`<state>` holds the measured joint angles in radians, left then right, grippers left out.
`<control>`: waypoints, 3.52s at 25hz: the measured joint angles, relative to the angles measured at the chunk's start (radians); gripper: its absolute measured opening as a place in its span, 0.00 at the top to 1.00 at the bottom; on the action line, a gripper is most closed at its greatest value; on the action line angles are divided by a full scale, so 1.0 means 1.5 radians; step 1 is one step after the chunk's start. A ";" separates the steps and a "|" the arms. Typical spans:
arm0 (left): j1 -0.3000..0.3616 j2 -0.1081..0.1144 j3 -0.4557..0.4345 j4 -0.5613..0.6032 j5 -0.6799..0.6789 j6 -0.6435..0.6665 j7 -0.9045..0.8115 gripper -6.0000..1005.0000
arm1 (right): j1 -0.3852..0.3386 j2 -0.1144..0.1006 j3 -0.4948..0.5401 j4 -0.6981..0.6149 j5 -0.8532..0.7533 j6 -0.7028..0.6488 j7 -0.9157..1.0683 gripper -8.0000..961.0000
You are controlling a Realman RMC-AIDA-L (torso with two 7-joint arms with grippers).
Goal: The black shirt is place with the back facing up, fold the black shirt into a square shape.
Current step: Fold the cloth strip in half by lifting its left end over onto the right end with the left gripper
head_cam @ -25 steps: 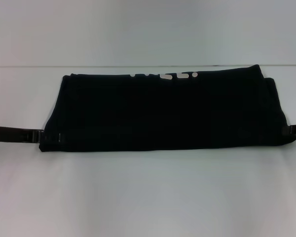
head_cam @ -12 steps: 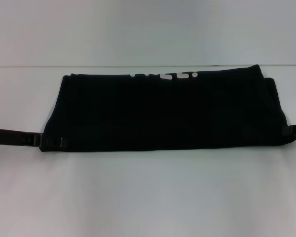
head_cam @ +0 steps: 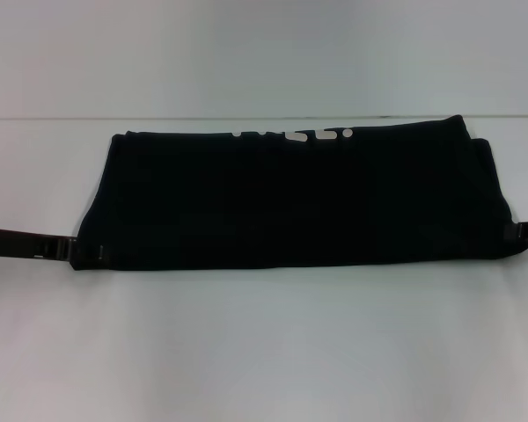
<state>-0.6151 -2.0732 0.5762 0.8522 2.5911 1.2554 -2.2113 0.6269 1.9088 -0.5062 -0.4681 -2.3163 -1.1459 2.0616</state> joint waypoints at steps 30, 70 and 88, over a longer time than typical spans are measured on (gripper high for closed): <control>-0.001 0.001 -0.001 0.005 0.013 -0.008 0.009 0.99 | -0.016 0.003 0.003 -0.013 0.000 -0.002 0.000 0.96; 0.003 0.008 -0.012 0.014 0.019 0.007 0.018 0.98 | -0.042 -0.001 0.032 -0.028 0.001 -0.030 0.000 0.89; 0.000 0.009 -0.030 0.016 0.000 0.038 0.021 0.92 | -0.072 0.030 0.126 -0.124 0.118 -0.123 -0.100 0.44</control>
<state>-0.6149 -2.0599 0.5315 0.8759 2.5905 1.3123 -2.1791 0.5195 1.9544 -0.3166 -0.6546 -2.1394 -1.3308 1.9119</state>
